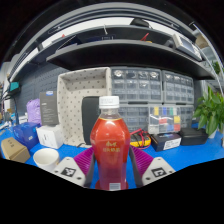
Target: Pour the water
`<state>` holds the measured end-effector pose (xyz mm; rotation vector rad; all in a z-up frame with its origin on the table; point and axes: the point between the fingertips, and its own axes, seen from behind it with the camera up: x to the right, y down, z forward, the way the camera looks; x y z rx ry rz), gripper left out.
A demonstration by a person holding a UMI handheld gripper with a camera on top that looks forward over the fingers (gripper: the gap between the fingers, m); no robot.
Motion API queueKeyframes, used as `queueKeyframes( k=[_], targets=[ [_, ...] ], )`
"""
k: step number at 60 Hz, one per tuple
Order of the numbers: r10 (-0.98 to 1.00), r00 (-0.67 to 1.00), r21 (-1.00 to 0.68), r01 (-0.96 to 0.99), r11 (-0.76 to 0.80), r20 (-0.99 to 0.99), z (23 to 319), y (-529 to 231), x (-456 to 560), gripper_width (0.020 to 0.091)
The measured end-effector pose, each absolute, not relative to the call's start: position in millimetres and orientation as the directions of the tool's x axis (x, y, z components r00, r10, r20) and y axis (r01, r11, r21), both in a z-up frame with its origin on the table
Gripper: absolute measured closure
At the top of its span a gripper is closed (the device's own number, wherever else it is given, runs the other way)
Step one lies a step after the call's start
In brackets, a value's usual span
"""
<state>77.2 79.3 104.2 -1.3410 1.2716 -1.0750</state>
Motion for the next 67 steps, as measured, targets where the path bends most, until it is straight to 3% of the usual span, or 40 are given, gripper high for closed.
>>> queueKeyframes(
  k=[1,5,15,37,67],
  targets=[
    [-0.998,0.066,-0.988,-0.152,0.010,-0.020,104.6,78.7,75.7,0.0417],
    [-0.997,0.062,-0.990,-0.141,0.028,-0.037,111.8,77.4,66.4,0.0368],
    [-0.998,0.024,-0.990,-0.134,0.049,-0.053,123.3,73.2,27.4,0.0318],
    [-0.999,-0.019,-0.988,-0.148,0.044,-0.042,125.1,93.9,-62.2,0.0316],
    [-0.999,-0.007,-0.994,-0.094,0.048,-0.048,155.3,108.8,-90.3,0.0312]
  ],
)
